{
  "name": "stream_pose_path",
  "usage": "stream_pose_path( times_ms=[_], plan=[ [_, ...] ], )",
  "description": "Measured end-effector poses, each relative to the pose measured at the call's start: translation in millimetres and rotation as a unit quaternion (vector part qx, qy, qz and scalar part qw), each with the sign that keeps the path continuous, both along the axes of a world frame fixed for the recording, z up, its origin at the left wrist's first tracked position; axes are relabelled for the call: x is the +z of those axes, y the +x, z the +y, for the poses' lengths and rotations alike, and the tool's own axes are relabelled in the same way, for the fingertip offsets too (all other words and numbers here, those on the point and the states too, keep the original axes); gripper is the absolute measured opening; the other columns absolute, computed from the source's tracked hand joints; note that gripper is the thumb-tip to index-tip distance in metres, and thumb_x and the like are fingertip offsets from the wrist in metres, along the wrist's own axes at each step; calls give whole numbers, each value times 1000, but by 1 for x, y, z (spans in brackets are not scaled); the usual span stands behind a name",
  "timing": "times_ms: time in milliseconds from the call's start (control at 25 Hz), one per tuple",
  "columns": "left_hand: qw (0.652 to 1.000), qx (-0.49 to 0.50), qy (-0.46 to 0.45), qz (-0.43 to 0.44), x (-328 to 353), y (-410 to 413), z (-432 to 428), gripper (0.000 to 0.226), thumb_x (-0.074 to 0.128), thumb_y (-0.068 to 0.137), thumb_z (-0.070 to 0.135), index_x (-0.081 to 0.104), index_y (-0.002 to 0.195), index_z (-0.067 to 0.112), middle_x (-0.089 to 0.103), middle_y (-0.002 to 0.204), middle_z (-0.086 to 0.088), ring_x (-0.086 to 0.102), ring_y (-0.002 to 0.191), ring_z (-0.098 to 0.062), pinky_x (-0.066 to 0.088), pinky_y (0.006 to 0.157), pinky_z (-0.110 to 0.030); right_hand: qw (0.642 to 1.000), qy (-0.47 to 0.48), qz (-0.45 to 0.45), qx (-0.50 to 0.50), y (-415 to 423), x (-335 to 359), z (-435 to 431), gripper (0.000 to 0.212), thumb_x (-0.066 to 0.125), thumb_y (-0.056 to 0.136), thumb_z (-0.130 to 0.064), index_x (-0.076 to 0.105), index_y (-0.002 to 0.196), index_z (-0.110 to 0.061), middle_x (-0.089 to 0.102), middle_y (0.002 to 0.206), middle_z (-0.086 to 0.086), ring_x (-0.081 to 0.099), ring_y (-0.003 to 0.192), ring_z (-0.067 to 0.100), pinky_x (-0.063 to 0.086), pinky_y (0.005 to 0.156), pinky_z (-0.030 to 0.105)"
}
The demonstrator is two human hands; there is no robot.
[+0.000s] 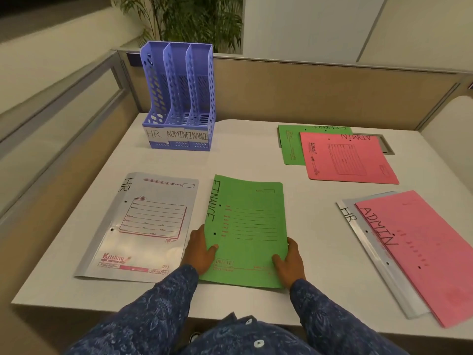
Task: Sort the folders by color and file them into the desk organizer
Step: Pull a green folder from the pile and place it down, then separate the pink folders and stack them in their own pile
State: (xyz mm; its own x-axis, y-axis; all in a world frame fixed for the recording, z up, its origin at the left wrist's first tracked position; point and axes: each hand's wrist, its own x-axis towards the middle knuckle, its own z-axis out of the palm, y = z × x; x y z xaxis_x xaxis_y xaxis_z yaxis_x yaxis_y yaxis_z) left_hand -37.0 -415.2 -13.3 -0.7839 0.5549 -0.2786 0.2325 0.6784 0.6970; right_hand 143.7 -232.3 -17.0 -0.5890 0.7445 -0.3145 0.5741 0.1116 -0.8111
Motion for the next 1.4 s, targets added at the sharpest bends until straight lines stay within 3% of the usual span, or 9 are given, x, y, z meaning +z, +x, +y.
stream_pose_path(
  times_ms=[120,280,360,440,560,680,920,1040,1400],
  plan=[
    [999,18,-29,32,-4,4,-2,66,61,92,23,28,147,11,40,132,-12,45,121,-29,42,103,-39,996,70,-43,18,2,-3,-5,68,64,83,-5,34,143,-2,44,132,16,43,123,32,36,106,39],
    [994,14,-56,97,-10,17,-7,73,62,91,29,24,151,12,35,144,-11,36,128,-28,35,107,-43,975,173,-125,54,8,-10,-5,75,67,84,-28,31,148,-13,32,148,11,33,133,30,28,110,42],
    [989,-14,-72,125,-13,21,-10,74,58,93,37,21,153,15,24,156,-9,28,139,-28,26,114,-46,959,224,-139,103,15,-18,-2,74,58,90,-46,28,151,-19,22,159,6,22,144,25,18,117,42],
    [981,-67,-104,151,-21,23,-16,77,47,96,51,10,156,20,2,164,-6,11,149,-26,10,122,-44,933,269,-162,178,25,-27,0,78,41,91,-64,20,154,-23,6,165,3,6,151,21,6,121,40],
    [963,-121,-149,191,-30,22,-27,83,25,91,70,-3,156,25,-22,161,-3,-6,152,-22,-5,121,-39,907,299,-183,233,33,-34,1,87,19,86,-78,9,156,-28,-11,165,1,-10,151,19,-6,119,36],
    [961,-122,-154,195,-29,24,-27,95,11,80,80,-1,156,25,-19,162,-3,-4,152,-22,-3,122,-41,912,293,-170,232,35,-34,3,87,21,86,-78,9,156,-28,-11,165,1,-10,151,18,-7,119,36],
    [946,-145,-167,235,-23,21,-27,107,17,73,92,13,156,25,-9,165,-1,3,152,-22,8,122,-45,933,266,-106,216,50,-29,14,87,33,89,-73,11,156,-23,-1,165,1,3,152,18,2,122,33],
    [935,-169,-164,265,-10,19,-3,109,15,70,93,22,155,25,0,165,-2,3,152,-21,5,122,-46,941,267,-98,183,64,-23,34,85,39,91,-69,12,156,-23,1,165,-1,5,152,16,3,123,32],
    [887,-303,-154,313,20,64,142,111,7,68,94,7,156,28,-10,165,-2,-7,152,-19,-1,122,-50,942,300,-139,60,136,5,129,83,45,91,-66,18,156,-22,8,165,4,11,151,23,11,123,44]
  ],
)
